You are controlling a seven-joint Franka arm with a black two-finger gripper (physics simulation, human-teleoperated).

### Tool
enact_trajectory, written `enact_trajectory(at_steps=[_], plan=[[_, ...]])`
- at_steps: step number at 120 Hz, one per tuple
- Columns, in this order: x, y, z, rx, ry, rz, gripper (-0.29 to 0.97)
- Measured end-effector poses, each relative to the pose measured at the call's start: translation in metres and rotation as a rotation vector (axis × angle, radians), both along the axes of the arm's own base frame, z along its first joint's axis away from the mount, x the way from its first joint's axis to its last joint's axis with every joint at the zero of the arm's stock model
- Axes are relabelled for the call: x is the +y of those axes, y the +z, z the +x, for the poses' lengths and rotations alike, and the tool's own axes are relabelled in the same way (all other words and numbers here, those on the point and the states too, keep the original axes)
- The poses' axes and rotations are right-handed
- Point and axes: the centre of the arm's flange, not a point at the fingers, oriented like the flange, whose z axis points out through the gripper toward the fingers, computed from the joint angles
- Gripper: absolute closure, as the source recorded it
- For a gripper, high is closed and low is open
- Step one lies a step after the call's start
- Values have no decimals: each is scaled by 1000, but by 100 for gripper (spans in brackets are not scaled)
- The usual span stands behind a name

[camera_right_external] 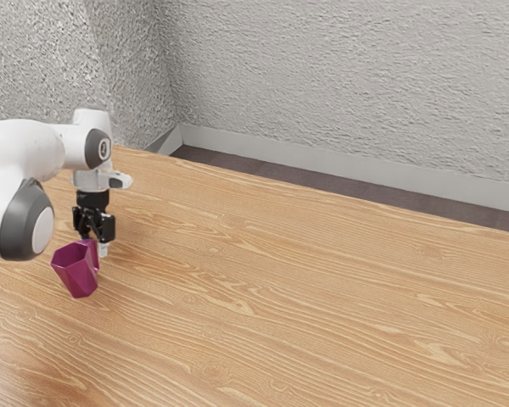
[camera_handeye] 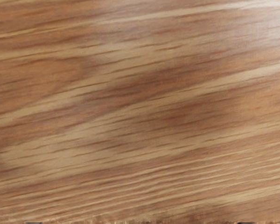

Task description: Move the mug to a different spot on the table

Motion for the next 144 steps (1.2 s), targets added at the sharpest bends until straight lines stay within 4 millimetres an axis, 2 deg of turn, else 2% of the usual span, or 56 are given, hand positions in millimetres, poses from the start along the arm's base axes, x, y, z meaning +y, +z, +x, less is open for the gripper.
enact_trajectory(at_steps=[16,46,72,107,120,144], plan=[[0,-4,-5,22,6,-7,14],[-9,3,-7,9,32,-53,12],[-14,-5,-16,22,81,-107,11],[-7,-3,-26,77,118,-88,12],[-7,-3,-26,93,116,-70,19],[-8,-1,-25,103,111,-45,40]])
